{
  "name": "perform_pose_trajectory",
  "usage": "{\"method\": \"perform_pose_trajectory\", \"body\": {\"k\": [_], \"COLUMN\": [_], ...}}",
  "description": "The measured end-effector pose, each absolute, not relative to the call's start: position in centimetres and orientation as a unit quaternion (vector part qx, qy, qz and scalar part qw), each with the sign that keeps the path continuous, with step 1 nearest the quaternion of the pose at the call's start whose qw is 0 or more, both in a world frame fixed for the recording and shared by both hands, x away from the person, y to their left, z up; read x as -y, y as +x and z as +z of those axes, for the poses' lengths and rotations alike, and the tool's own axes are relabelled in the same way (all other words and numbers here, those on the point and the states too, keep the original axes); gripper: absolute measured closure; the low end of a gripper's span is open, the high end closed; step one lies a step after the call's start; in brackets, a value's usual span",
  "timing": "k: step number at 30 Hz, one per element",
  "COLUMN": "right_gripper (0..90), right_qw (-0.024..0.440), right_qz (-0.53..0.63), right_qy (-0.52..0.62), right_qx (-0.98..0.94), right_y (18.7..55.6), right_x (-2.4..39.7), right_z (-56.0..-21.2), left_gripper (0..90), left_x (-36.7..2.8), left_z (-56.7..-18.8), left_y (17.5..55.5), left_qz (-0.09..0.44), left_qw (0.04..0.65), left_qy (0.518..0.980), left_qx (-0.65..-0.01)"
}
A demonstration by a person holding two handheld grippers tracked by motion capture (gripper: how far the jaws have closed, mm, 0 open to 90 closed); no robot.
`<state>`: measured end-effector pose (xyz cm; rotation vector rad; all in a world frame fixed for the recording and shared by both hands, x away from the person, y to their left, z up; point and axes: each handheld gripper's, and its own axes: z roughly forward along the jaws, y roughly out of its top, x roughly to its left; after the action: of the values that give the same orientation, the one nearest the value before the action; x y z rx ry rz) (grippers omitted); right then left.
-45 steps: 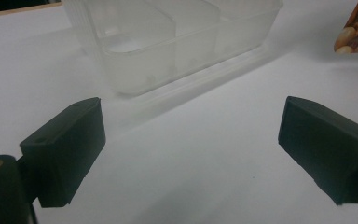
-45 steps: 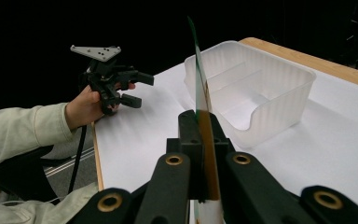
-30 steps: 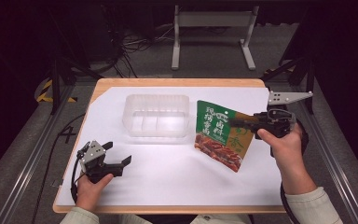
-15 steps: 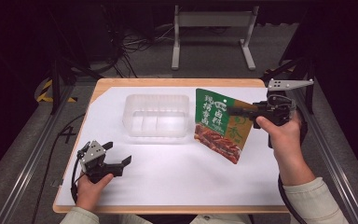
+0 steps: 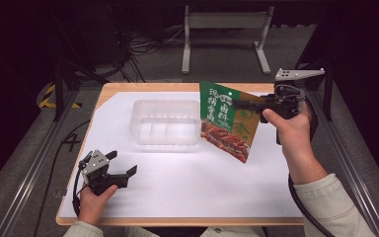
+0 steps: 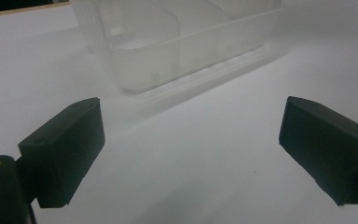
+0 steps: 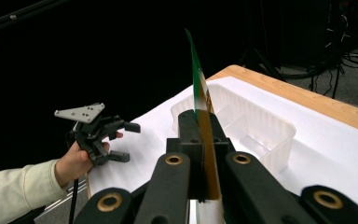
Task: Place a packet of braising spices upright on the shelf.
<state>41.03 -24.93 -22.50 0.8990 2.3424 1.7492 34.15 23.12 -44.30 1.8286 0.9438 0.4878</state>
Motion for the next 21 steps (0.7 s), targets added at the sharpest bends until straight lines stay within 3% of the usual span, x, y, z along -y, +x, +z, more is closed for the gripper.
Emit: {"method": "perform_pose_trajectory", "body": {"k": [21], "right_gripper": [90.0], "right_qw": [0.035], "right_qz": [0.588], "right_qy": [0.301], "right_qx": [-0.75], "right_y": [44.1], "right_x": [21.5], "right_z": [-21.0], "left_gripper": [7.6], "left_x": [-23.0], "left_z": [-44.3], "left_y": [34.2], "left_qz": [0.2], "left_qw": [0.494], "left_qy": [0.753], "left_qx": [-0.387]}}
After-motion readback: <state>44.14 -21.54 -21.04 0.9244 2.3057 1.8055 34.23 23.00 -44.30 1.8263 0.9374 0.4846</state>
